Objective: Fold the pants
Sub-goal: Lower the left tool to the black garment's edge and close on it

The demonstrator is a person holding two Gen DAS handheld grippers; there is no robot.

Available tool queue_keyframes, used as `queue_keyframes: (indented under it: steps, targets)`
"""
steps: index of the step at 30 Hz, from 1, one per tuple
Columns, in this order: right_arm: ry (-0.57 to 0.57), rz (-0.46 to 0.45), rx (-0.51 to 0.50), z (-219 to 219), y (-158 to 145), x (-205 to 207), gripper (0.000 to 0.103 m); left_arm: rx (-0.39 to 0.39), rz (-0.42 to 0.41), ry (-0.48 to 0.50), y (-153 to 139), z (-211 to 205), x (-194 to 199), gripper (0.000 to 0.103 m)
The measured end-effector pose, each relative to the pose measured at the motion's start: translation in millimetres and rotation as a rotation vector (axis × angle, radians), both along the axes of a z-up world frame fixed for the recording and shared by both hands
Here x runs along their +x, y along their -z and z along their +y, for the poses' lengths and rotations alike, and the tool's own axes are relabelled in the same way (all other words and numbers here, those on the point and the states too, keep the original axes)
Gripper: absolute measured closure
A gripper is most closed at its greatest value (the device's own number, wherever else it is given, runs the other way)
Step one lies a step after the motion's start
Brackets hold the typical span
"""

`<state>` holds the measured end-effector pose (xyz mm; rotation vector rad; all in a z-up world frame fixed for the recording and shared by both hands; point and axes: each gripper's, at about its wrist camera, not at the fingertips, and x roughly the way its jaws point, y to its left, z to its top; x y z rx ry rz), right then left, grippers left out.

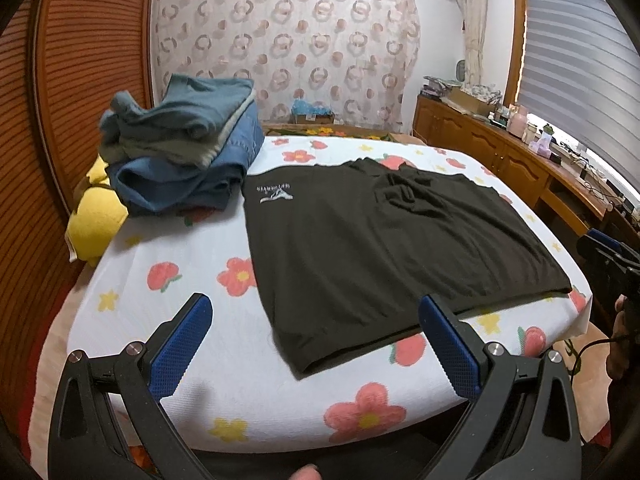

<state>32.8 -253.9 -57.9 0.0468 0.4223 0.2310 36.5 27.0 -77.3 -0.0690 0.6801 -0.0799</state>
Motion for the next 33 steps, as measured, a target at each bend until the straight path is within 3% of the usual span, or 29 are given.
queue_keyframes:
  steps: [4,6,13,15,24,30,33]
  targets:
    - [-0.003,0.018,-0.003,-0.4,3.9,3.3,0.005,0.001,0.026,0.009,9.6,4.8,2.0,0.01]
    - [-0.008,0.031,-0.003,-1.7,6.1,7.5,0.008,-0.006,0.043,0.018,14.8,6.3,3.0,0.021]
    - [-0.013,0.09,-0.011,-1.5,11.6,10.5,0.025,-0.017,0.092,0.035,31.8,9.5,4.8,0.044]
    - [-0.016,0.098,-0.014,-1.9,10.9,7.9,0.025,-0.023,0.106,0.037,35.9,10.8,5.9,0.051]
    - [-0.032,0.101,-0.013,0.5,5.8,-7.3,0.025,-0.014,0.12,0.044,40.2,9.4,6.0,0.058]
    - [-0.036,0.102,-0.016,-0.8,8.4,-7.5,0.029,-0.037,0.109,0.089,37.7,5.5,4.5,0.091]
    - [-0.035,0.104,-0.013,-3.8,8.2,-3.3,0.03,-0.052,0.089,0.108,29.7,3.7,4.8,0.094]
